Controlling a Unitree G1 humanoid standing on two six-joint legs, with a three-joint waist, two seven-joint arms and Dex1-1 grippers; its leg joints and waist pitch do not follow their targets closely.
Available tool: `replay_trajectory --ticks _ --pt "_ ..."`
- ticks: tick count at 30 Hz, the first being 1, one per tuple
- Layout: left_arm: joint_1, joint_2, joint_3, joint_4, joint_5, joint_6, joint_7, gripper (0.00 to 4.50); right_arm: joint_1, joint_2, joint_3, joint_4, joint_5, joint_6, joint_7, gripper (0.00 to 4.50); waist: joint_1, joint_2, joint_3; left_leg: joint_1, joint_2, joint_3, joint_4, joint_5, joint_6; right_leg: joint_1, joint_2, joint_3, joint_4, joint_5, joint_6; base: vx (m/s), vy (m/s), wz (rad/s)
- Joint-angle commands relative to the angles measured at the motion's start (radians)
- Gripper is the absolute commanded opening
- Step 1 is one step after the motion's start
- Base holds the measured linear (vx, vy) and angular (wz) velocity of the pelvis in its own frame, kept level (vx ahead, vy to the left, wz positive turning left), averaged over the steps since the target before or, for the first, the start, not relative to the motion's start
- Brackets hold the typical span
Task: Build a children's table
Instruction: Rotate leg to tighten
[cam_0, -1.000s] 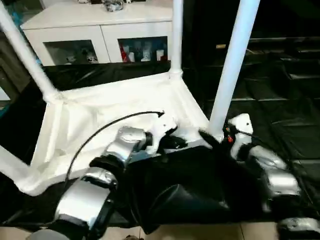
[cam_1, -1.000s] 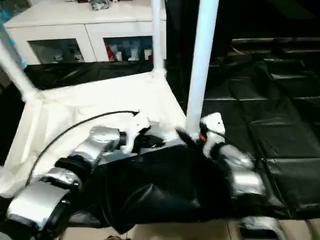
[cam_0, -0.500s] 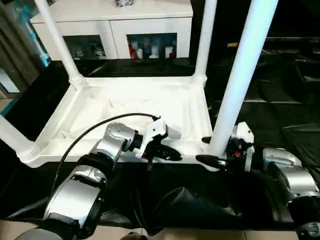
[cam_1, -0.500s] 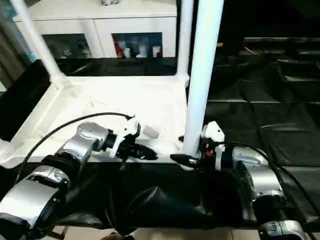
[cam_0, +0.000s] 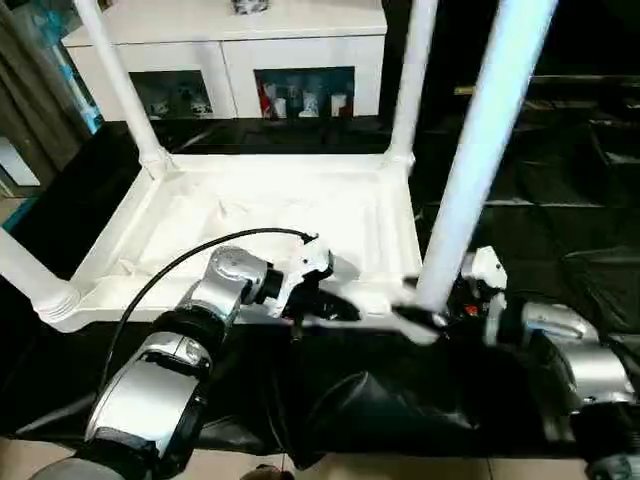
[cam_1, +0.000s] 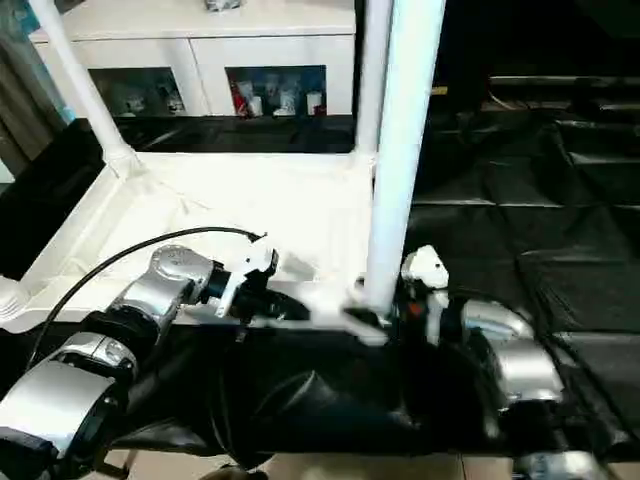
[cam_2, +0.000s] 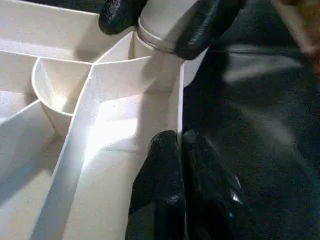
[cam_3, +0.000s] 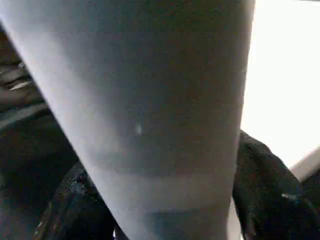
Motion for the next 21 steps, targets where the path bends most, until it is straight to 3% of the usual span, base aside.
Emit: replay_trajectory --ticks 1,3,4,5,7,9,10,14,15,21 --pt "-0.027 -0.041 0.029 -0.003 -0.001 -0.012 0.151 0.00 0.002 0.068 0.027 0.082 -0.067 -0.002 -0.162 2.56 -0.006 -0.013 -0.059 0.034 0.056 -0.031 -0.086 -0.288 0.042 0.033 -0.031 0.021 -0.064 -0.253 -0.231 0.000 0.000 0.00" --pt "-0.032 -0.071 0.036 0.004 0.005 -0.011 0.236 0.00 -0.011 0.119 0.011 0.130 -0.092 -0.015 -0.295 2.56 -0.015 -0.016 -0.055 0.032 0.053 -0.036 -0.092 -0.330 0.012 0.034 -0.034 0.020 -0.070 -0.314 -0.212 0.000 0.000 0.00" --pt "-0.035 -0.099 0.036 0.008 0.012 -0.013 0.302 0.00 -0.026 0.164 -0.007 0.157 -0.099 -0.011 -0.393 2.54 -0.025 -0.017 -0.053 0.040 0.051 -0.038 -0.095 -0.375 -0.012 0.028 -0.034 0.020 -0.079 -0.384 -0.188 0.000 0.000 0.00" --pt "-0.037 -0.113 0.035 0.010 0.015 -0.014 0.335 0.00 -0.034 0.186 -0.016 0.168 -0.103 -0.011 -0.439 2.54 -0.029 -0.010 -0.051 0.042 0.051 -0.040 -0.096 -0.394 -0.021 0.024 -0.034 0.021 -0.082 -0.400 -0.183 0.000 0.000 0.00" --pt "-0.039 -0.134 0.034 0.012 0.019 -0.014 0.373 0.00 -0.050 0.216 -0.028 0.190 -0.108 -0.010 -0.506 2.54 -0.041 -0.013 -0.049 0.044 0.048 -0.043 -0.099 -0.444 -0.034 0.024 -0.031 0.019 -0.088 -0.446 -0.164 0.000 0.000 0.00" --pt "-0.043 -0.171 0.029 0.017 0.021 -0.014 0.429 0.00 -0.077 0.262 -0.034 0.222 -0.121 -0.013 -0.589 2.54 -0.045 -0.015 -0.049 0.045 0.046 -0.045 -0.100 -0.459 -0.032 0.023 -0.031 0.021 -0.093 -0.463 -0.150 0.000 0.000 0.00" --pt "-0.044 -0.192 0.026 0.019 0.022 -0.015 0.451 0.00 -0.089 0.285 -0.021 0.233 -0.133 -0.023 -0.603 2.54 -0.051 -0.009 -0.047 0.044 0.045 -0.046 -0.102 -0.472 -0.035 0.019 -0.030 0.021 -0.094 -0.466 -0.143 0.000 0.000 0.00" --pt "-0.042 -0.221 0.020 0.018 0.021 -0.022 0.447 0.00 -0.098 0.306 0.025 0.221 -0.144 -0.068 -0.537 2.54 -0.056 -0.013 -0.048 0.045 0.043 -0.045 -0.101 -0.485 -0.021 0.017 -0.029 0.024 -0.099 -0.480 -0.132 0.000 0.000 0.00" --pt "-0.041 -0.220 0.020 0.017 0.021 -0.024 0.438 0.00 -0.097 0.305 0.024 0.215 -0.136 -0.073 -0.522 3.10 -0.056 -0.013 -0.049 0.044 0.043 -0.045 -0.101 -0.479 -0.017 0.018 -0.029 0.024 -0.098 -0.475 -0.132 0.000 0.000 0.00" --pt "-0.036 -0.175 0.014 0.014 0.013 -0.042 0.338 0.00 -0.086 0.235 0.030 0.152 -0.090 -0.075 -0.361 3.52 -0.051 -0.015 -0.055 0.037 0.048 -0.040 -0.102 -0.420 0.012 0.027 -0.027 0.028 -0.087 -0.371 -0.161 0.000 0.000 0.00"
